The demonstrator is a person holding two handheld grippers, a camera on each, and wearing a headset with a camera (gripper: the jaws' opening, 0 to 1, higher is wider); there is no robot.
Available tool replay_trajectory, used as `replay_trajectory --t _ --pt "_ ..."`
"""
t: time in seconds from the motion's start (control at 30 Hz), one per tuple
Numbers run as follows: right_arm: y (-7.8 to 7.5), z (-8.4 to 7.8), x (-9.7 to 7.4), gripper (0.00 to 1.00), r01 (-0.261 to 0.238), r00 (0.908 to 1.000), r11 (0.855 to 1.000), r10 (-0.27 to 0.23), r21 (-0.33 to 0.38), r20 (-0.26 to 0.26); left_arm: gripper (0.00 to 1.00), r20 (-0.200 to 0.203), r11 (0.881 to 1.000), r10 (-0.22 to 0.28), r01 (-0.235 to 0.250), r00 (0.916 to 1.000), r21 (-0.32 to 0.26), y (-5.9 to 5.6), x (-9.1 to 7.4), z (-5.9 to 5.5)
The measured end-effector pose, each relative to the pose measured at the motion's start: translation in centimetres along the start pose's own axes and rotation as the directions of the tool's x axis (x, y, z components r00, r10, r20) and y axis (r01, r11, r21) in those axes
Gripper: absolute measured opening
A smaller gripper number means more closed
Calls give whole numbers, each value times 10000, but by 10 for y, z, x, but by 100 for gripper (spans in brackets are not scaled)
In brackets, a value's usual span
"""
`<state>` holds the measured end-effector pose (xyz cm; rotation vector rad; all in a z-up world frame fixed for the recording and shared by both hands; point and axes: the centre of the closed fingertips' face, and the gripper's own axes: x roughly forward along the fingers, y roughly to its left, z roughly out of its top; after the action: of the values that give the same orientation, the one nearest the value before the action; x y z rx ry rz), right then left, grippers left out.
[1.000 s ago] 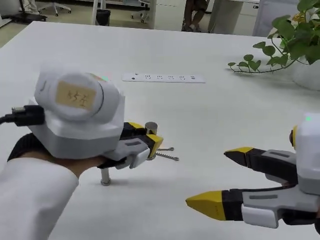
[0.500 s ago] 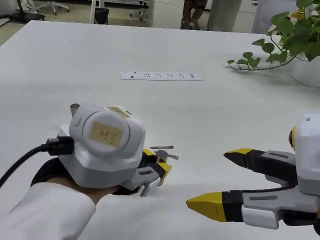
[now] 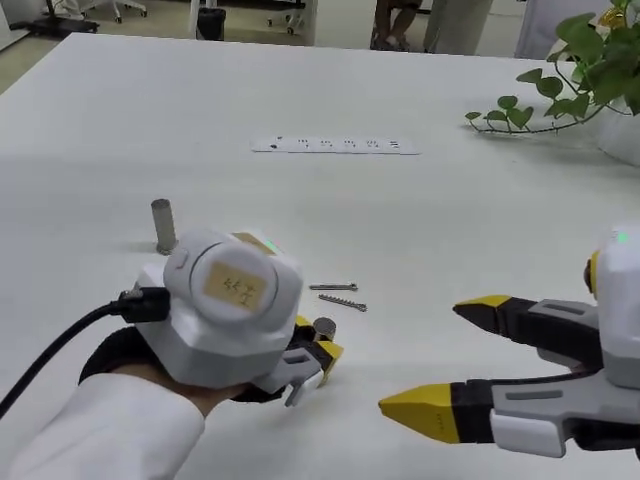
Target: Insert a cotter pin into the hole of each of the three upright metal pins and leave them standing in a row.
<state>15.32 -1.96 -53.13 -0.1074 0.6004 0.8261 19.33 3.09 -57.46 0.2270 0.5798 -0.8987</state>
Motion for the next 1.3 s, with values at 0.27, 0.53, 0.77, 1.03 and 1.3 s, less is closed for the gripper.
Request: replay_trajectory --t 0.27,0.53,0.77,1.03,1.3 --pt "-1 -4 2 81 -1 9999 9998 3 200 -111 10 -13 9996 226 -226 9997 169 -3 0 -1" --pt "-1 -7 2 81 -45 9998 9997 49 261 -170 10 15 9999 158 -158 9999 58 -6 0 -2" --pt "-1 -8 3 81 -96 9998 9996 101 263 -184 19 288 9974 -220 199 9993 695 -12 -3 7" --pt "-1 -7 3 81 -132 9998 9996 136 262 -160 38 1298 9858 -565 348 9899 1641 -12 -21 32" --pt "-2 -9 4 81 -164 9996 9995 170 276 -205 34 1668 9921 -651 458 9838 1171 2 -48 43"
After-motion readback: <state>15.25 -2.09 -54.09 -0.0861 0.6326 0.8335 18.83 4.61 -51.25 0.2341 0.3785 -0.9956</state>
